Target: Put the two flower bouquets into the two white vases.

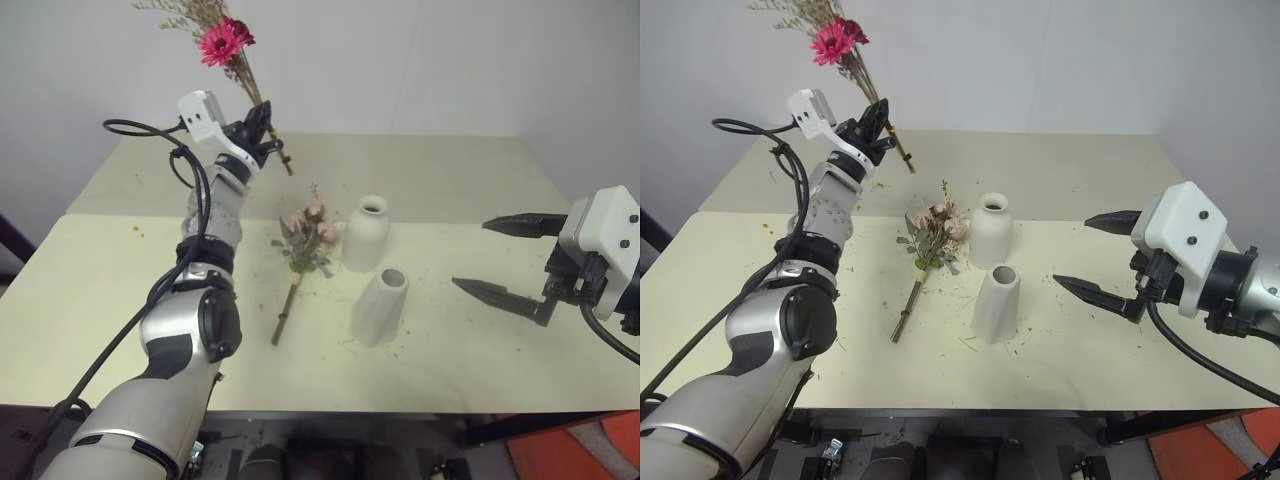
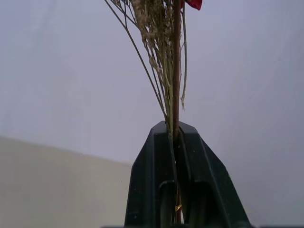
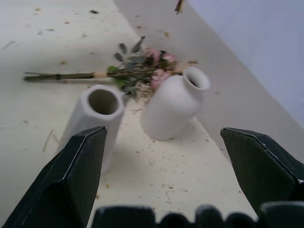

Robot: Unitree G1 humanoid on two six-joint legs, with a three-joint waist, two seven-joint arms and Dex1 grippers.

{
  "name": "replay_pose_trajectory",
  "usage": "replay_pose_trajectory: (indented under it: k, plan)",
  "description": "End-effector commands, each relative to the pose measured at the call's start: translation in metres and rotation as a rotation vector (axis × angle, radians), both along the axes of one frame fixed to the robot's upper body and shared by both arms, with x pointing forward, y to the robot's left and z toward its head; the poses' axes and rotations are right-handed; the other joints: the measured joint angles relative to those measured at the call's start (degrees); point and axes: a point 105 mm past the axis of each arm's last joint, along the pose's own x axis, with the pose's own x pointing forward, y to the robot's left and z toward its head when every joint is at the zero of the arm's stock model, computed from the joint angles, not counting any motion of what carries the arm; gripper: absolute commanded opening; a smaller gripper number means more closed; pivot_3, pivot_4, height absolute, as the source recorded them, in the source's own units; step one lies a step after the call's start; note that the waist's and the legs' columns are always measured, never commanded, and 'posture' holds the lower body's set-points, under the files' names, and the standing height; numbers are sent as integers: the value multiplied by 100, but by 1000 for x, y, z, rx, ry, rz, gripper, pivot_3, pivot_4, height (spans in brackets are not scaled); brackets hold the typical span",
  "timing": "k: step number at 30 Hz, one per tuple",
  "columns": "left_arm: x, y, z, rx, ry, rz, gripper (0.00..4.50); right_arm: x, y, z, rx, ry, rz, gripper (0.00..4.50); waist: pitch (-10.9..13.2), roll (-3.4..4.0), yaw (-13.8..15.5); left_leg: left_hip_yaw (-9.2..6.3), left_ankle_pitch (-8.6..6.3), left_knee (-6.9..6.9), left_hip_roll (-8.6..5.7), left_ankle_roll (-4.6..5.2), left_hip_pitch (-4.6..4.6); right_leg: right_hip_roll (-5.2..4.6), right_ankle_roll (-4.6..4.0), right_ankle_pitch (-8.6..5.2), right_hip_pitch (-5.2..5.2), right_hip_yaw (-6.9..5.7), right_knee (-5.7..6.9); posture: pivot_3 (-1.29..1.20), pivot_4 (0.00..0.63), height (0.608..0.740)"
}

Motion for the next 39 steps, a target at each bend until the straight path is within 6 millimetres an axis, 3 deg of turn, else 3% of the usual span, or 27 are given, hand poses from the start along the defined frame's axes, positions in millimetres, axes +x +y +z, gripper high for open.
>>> replay_pose_trajectory:
  k: [1,9,14,24,30,39]
  plan:
    - [-7,-1,28,-143,-107,-42,31,-3,1,9,26,-69,-59,4500,0,-1,-9,0,0,1,0,0,0,0,0,0,0,0,2,0,150,740]
    - [-7,-29,27,-188,-78,-123,31,-13,0,-3,34,-67,-128,4500,1,-2,37,-6,0,2,-3,0,-5,-1,5,0,2,-4,-1,0,150,740]
    - [-12,-65,18,-120,-68,-221,31,-15,1,-6,48,-75,-157,4500,1,-2,40,-7,0,3,-4,0,-2,-1,6,0,4,-3,-1,0,150,740]
    - [-23,-115,2,50,-81,-301,31,-17,1,-7,60,-98,-201,4500,2,-3,16,-10,0,1,-5,0,-1,0,6,-1,4,-1,-2,0,150,740]
    - [-23,-120,-7,88,-62,-301,31,-20,-2,-7,69,-102,-227,4500,2,-3,10,-11,-1,1,-5,1,-1,1,6,-1,3,-1,-3,0,150,740]
    - [-29,-131,-29,329,-111,-286,31,-15,-7,-11,48,-92,-258,4500,2,-3,25,-12,-1,0,-6,2,-1,1,6,-1,4,-1,-3,0,150,740]
